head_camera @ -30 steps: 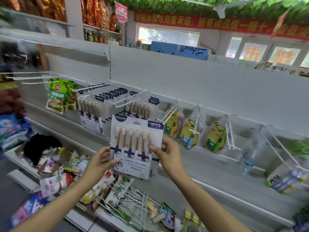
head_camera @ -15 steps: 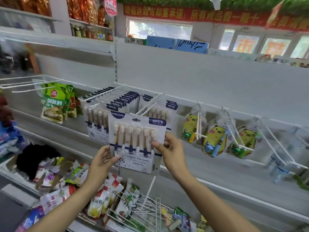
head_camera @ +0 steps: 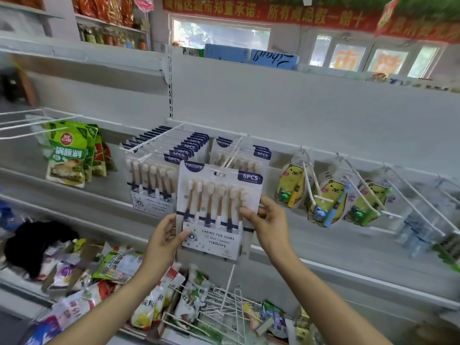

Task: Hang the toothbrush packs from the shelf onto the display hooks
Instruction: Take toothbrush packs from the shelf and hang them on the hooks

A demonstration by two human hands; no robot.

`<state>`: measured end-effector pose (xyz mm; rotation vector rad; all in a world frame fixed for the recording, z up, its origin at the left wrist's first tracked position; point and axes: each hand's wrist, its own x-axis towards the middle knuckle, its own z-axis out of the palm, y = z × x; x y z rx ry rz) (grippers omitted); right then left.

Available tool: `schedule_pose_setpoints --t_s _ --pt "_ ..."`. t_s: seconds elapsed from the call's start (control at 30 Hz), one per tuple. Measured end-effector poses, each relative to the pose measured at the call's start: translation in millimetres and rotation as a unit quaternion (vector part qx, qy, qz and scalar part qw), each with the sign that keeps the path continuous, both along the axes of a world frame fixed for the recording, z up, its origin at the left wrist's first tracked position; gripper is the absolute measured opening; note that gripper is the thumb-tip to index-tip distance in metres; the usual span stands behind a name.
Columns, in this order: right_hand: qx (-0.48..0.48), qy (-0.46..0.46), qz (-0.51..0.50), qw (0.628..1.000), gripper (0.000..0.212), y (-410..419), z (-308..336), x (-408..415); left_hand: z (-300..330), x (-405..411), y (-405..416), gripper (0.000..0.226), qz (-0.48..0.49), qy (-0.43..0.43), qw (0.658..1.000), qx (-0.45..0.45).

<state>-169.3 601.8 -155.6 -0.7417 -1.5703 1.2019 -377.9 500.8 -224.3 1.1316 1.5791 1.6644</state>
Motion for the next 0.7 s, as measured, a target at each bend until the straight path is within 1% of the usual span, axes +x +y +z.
schedule_pose_setpoints --t_s 0.07,0.17,0.3,0.37,0.47,0.57,0.6,0.7 --pt "-0.021 0.018 -0.003 1.000 0.029 4 -1 3 0 0 6 0.032 -0.008 0.003 1.000 -0.003" --pt "-0.039 0.015 -0.014 0.999 0.029 12 -3 6 -3 0 16 0.035 -0.008 -0.003 1.000 -0.015" --pt "-0.047 -0.003 -0.034 0.998 0.028 32 2 1 -9 2 40 0.039 0.007 -0.049 0.998 -0.043" --pt "-0.047 -0.014 -0.049 0.998 0.026 45 4 -2 -12 6 54 0.049 0.014 -0.074 0.995 -0.069" --pt "-0.024 -0.034 -0.070 0.997 0.026 66 7 -4 -16 9 82 0.056 0.021 -0.111 0.990 -0.086" --pt "-0.009 -0.056 -0.093 0.994 0.026 88 9 -6 -18 7 112 0.086 0.019 -0.137 0.986 -0.094" --pt "-0.007 -0.066 -0.100 0.993 0.024 96 8 -7 -15 9 119 0.085 0.019 -0.144 0.985 -0.091" --pt "-0.012 -0.094 -0.116 0.989 0.018 116 5 -13 -20 3 145 0.061 0.038 -0.150 0.983 -0.103"
